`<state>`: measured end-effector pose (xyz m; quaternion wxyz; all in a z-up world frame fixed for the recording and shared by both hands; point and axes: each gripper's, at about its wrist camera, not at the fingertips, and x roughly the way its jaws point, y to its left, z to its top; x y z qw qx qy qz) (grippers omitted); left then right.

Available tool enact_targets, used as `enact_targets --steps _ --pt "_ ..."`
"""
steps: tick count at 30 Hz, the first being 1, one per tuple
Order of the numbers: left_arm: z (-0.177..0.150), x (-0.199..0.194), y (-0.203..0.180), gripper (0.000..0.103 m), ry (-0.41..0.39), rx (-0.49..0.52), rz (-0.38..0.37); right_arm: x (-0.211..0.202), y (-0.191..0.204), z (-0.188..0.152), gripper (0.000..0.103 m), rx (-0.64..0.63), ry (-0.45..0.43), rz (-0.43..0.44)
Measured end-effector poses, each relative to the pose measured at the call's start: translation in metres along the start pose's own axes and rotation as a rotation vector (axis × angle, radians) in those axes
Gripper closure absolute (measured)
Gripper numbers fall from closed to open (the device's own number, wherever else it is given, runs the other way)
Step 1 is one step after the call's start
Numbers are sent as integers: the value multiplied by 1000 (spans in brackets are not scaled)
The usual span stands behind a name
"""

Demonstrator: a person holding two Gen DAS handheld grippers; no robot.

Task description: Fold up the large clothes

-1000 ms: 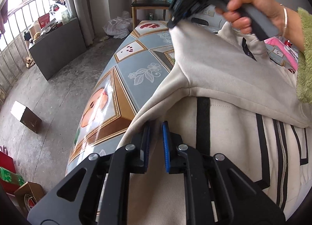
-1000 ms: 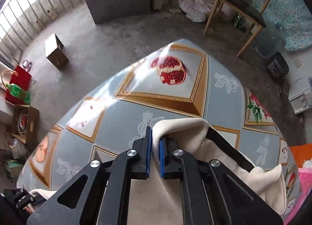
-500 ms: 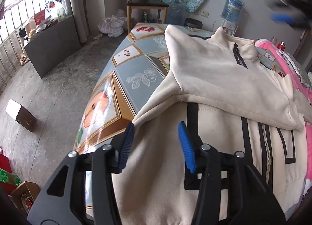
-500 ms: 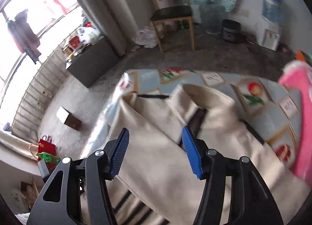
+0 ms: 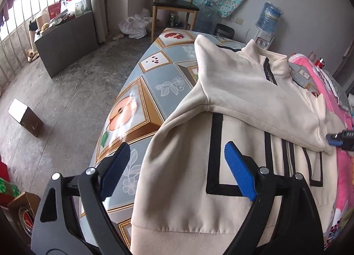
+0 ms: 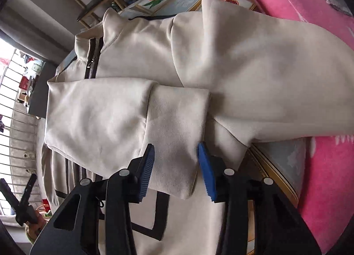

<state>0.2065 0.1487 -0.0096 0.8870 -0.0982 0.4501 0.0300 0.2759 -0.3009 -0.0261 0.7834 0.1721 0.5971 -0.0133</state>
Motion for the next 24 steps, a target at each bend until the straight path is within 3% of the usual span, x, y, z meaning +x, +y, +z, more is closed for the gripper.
enact_targets --steps 2,5,8,10,13,16,17,18,24 --pt "3 3 3 20 3 -33 -25 4 2 -6 73 -17 9 -28" --pt "12 14 1 20 -14 -50 -64 7 3 -2 75 -5 5 -42" --pt "22 33 -13 20 -22 40 4 -8 3 -5 75 28 -12 -42" --pt "28 51 -24 20 14 125 43 -12 1 -7 75 44 -1 -32" --pt "35 72 -40 20 47 251 104 0 -2 -8 75 66 45 -9" --pt "40 90 -52 20 47 356 189 5 2 -7 75 54 27 -15" --pt "41 94 -53 20 47 378 209 4 5 -6 80 44 19 -14" --pt "42 97 -54 18 37 397 226 2 10 -5 94 22 11 -17" --pt "46 99 -46 18 -19 395 263 -33 47 24 96 -50 -81 41"
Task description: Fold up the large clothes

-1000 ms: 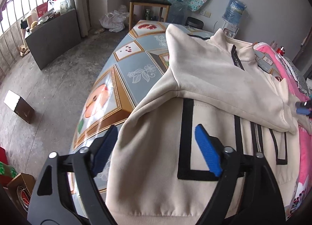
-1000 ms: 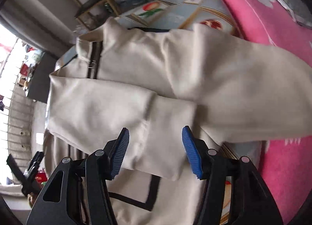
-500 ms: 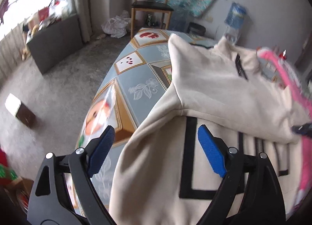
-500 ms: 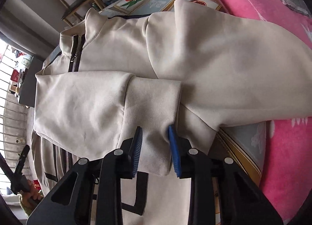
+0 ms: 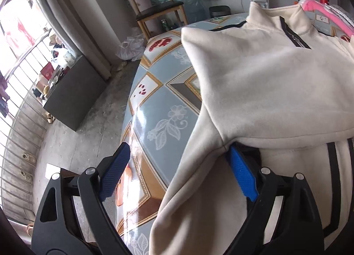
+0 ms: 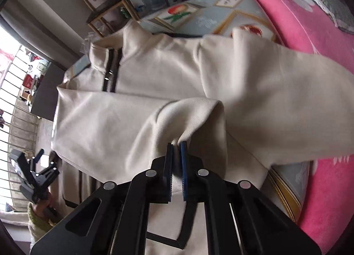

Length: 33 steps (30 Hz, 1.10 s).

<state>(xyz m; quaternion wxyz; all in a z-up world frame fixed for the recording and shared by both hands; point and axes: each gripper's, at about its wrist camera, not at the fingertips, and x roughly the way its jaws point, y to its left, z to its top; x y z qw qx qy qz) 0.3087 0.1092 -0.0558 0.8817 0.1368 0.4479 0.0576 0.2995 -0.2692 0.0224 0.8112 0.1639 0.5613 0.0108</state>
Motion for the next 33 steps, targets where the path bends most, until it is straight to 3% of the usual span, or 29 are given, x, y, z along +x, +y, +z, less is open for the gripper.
enact_targets --steps 2,6,9,12,15,19,21,24,28,31,33 --pt "-3 1 6 18 -2 -32 -6 -14 19 23 96 -24 -34 44" --pt "-3 3 12 18 5 -67 14 -69 89 70 97 -119 -146 236" --pt "-7 4 19 18 16 -97 31 -130 127 79 97 -220 -277 348" --pt "-10 2 26 19 28 -125 51 -165 125 71 97 -263 -385 367" --pt "-15 2 36 20 45 -162 36 -131 77 60 97 -191 -319 311" --pt "-19 -1 38 20 50 -150 23 -24 -16 33 97 -10 -46 179" --pt "-20 -4 35 20 53 -128 16 12 -53 19 97 64 36 126" --pt "-21 -15 35 20 48 -118 -6 27 -88 15 97 134 54 84" --pt "-18 -40 34 20 -13 -156 -107 -2 -88 31 97 87 -27 19" --pt "-11 -53 27 20 -64 -200 -223 -15 -50 45 90 -39 -66 16" --pt "-3 -58 18 20 -92 -239 -318 -4 -1 58 52 -143 -49 71"
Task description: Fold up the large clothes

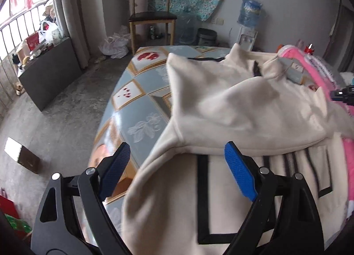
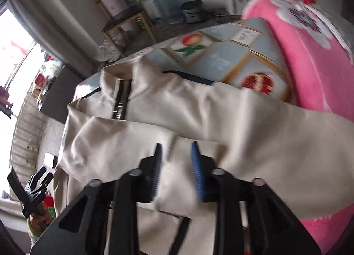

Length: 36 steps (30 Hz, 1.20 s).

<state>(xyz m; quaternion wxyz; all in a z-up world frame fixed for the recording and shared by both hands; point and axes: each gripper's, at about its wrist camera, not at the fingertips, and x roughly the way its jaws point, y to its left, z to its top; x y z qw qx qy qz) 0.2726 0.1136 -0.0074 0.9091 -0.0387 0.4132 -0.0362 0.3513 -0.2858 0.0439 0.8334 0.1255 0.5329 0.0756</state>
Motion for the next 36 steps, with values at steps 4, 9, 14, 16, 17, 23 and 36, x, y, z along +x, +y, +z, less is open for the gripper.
enact_targets --steps 4,9,14,16,17,23,36 --pt "7 14 -26 29 -2 -23 -113 53 95 26 47 -220 91 144" --pt "0 47 -42 64 82 -33 -155 148 199 54 47 -423 237 193" --pt "-13 48 -34 79 101 -56 -153 210 245 67 48 -535 290 75" --pt "-16 46 -29 84 106 -66 -156 216 252 67 48 -574 294 56" --pt "-17 46 -27 86 107 -69 -157 218 255 65 57 -590 301 55" --pt "-17 45 -24 87 99 -72 -165 206 278 54 98 -747 291 9" --pt "-24 38 -27 87 104 -94 -126 190 298 60 85 -747 84 -73"
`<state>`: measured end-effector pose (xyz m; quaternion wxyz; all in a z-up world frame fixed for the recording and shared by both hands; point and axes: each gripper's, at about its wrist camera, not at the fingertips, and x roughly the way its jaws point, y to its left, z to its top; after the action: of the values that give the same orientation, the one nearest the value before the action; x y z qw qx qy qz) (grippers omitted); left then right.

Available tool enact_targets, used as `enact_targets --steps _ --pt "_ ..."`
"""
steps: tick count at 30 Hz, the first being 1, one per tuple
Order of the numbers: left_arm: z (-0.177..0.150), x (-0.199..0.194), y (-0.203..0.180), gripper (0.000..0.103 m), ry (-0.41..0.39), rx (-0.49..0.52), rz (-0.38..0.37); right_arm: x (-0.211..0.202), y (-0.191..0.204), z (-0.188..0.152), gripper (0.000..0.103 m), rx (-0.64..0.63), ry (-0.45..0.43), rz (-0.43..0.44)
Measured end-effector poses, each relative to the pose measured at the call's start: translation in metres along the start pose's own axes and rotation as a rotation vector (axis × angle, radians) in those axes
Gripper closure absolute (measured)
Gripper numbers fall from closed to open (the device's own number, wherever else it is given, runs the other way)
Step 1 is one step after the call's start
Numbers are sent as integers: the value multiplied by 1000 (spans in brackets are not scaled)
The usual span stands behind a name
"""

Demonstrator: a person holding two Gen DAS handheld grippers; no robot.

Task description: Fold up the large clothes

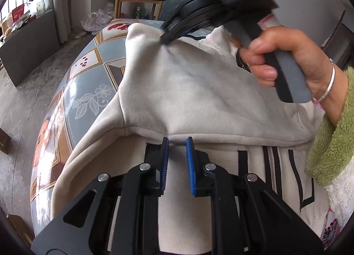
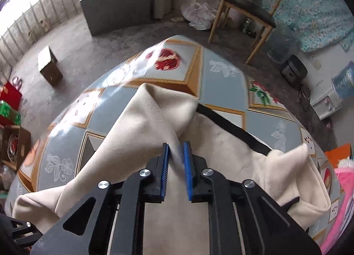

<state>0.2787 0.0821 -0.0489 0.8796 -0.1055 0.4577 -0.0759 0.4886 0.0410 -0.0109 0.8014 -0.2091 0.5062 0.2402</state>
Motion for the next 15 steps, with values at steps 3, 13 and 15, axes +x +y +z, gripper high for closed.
enact_targets --steps 3,13,15 --pt "-1 -14 1 84 -17 -10 9 -56 -50 -21 69 188 -118 85" --pt "2 -52 -20 49 -32 10 42 -139 -129 -246 60 474 -53 83" --pt "3 -52 -30 37 -27 19 45 -121 -145 -283 60 548 21 50"
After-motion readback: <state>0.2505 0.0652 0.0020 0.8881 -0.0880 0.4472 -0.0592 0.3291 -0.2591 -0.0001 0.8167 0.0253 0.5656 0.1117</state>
